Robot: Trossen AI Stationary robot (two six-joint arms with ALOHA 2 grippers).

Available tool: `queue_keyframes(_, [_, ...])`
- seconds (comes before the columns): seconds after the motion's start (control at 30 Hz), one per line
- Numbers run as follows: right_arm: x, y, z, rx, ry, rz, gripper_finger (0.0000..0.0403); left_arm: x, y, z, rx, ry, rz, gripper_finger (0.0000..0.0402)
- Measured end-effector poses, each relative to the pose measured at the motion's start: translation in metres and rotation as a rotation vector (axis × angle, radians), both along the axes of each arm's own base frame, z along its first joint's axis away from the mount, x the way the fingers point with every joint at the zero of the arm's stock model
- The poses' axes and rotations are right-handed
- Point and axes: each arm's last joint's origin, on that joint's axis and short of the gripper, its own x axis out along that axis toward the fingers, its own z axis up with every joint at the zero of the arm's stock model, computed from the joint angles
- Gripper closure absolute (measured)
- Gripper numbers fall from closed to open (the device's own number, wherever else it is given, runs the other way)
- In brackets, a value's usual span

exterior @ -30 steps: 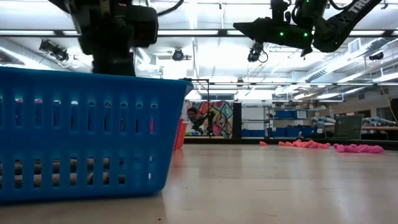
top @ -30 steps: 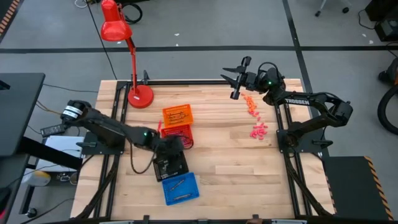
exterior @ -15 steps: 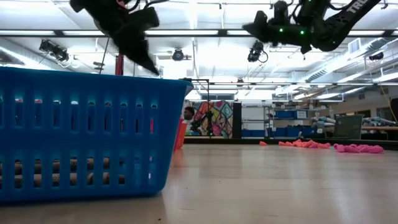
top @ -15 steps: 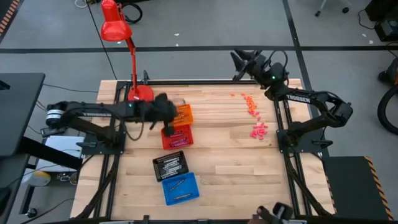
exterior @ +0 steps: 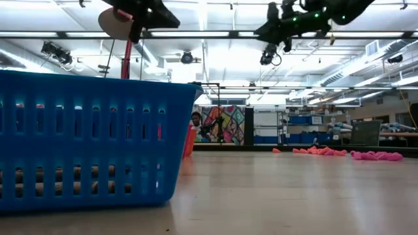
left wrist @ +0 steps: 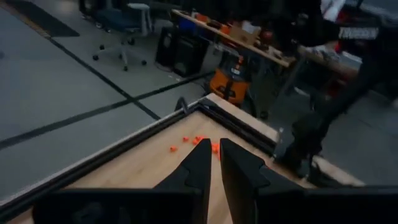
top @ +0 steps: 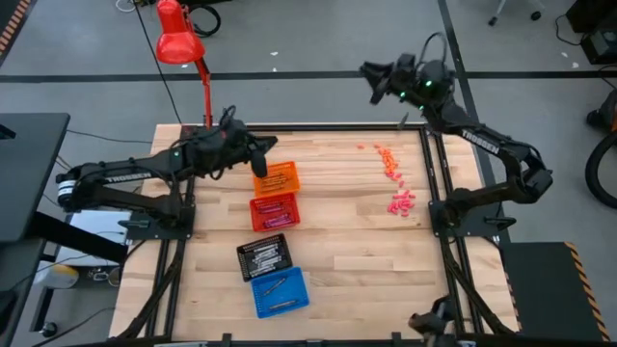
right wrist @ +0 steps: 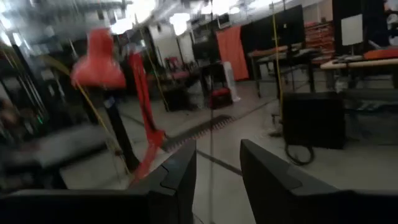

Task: Sort crayons
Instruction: Return to Home Position

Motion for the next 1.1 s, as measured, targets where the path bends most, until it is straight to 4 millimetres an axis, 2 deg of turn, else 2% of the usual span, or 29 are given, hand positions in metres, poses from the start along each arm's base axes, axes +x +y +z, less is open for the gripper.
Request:
queue_keyframes(0.13, [-0.029,-0.011,0.015,0.039,-0.094,0.046,0.0274,-0.011,0.000,0.007,-0.033,-0.052,0.057,0.0359])
queue_keyframes(0.27, [-0.060,-0.012,0.027,0.001,-0.125,0.011,0.0274,-0.015,0.001,0.010,-0.020,-0.067,0.111,0.0359])
queue_keyframes(0.5, [-0.087,-0.014,0.031,-0.041,-0.092,-0.008,0.0274,-0.012,0.004,0.003,-0.060,-0.050,0.203,0.0359])
queue_keyframes(0.73, [-0.095,-0.021,0.025,0.016,-0.081,0.051,0.0274,-0.010,-0.003,-0.012,-0.196,0.026,0.204,0.0359])
queue_keyframes(0.9, [-0.091,-0.019,0.023,0.061,-0.073,0.126,0.0274,-0.015,-0.013,-0.002,-0.194,-0.042,0.155,0.0359])
queue_keyframes(1.1, [-0.100,0.000,0.039,0.064,-0.144,0.084,0.0276,-0.030,-0.023,0.011,-0.090,-0.050,0.099,0.0359])
